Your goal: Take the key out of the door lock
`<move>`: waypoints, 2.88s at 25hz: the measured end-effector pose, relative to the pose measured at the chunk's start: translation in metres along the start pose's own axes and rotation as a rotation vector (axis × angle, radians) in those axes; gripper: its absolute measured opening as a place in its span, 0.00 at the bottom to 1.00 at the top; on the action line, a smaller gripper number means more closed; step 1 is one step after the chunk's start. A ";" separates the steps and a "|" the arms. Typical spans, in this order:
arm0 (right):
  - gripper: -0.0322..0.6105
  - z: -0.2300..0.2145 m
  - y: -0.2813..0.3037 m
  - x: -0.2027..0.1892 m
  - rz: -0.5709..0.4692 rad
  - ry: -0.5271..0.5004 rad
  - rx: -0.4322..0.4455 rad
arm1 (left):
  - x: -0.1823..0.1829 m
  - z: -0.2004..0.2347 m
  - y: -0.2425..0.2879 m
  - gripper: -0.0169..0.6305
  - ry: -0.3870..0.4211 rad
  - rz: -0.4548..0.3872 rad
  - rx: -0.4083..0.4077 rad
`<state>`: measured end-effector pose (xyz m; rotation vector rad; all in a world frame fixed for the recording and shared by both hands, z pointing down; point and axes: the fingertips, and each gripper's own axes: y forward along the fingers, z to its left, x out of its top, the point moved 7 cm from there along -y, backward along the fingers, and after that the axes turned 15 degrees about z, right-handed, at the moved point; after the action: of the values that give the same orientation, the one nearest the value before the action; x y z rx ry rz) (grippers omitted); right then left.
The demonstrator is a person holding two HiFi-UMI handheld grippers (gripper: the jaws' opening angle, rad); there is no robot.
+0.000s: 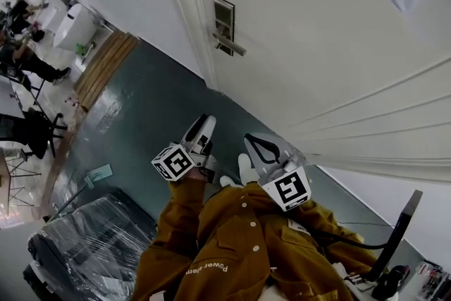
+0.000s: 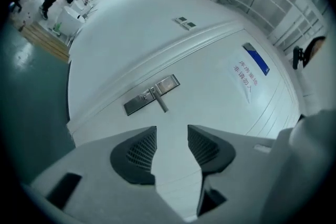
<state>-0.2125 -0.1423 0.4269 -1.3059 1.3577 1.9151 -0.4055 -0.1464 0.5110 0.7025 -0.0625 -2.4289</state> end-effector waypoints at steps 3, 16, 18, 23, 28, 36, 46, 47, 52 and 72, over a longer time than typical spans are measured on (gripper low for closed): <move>0.06 -0.015 0.009 0.002 -0.041 0.044 -0.018 | 0.026 0.017 0.028 0.34 -0.061 0.003 -0.056; 0.06 -0.035 0.013 0.012 -0.011 0.037 -0.023 | 0.109 0.104 0.141 0.36 -0.356 -0.027 -0.201; 0.06 -0.038 0.011 0.014 -0.003 0.011 -0.033 | 0.116 0.112 0.152 0.36 -0.368 -0.026 -0.205; 0.06 -0.044 0.003 0.016 0.019 0.005 -0.048 | 0.128 0.116 0.179 0.36 -0.424 -0.027 -0.249; 0.06 -0.047 -0.003 0.019 0.040 0.007 -0.063 | 0.135 0.120 0.200 0.34 -0.431 -0.012 -0.256; 0.06 -0.060 0.002 0.017 0.050 0.001 -0.084 | 0.146 0.141 0.219 0.25 -0.434 -0.032 -0.239; 0.06 -0.063 0.003 0.019 0.044 0.004 -0.086 | 0.144 0.149 0.218 0.06 -0.435 -0.049 -0.219; 0.06 -0.063 0.003 0.019 0.043 0.002 -0.087 | 0.144 0.150 0.217 0.06 -0.430 -0.046 -0.209; 0.06 -0.060 0.003 0.019 0.040 0.007 -0.078 | 0.145 0.147 0.215 0.06 -0.420 -0.039 -0.175; 0.06 -0.041 0.009 0.017 -0.038 0.008 -0.024 | 0.091 0.071 0.089 0.06 -0.099 -0.051 -0.041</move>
<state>-0.2092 -0.1849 0.4134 -1.3423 1.3085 1.9081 -0.4543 -0.2790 0.5475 0.5718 -0.0343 -2.5058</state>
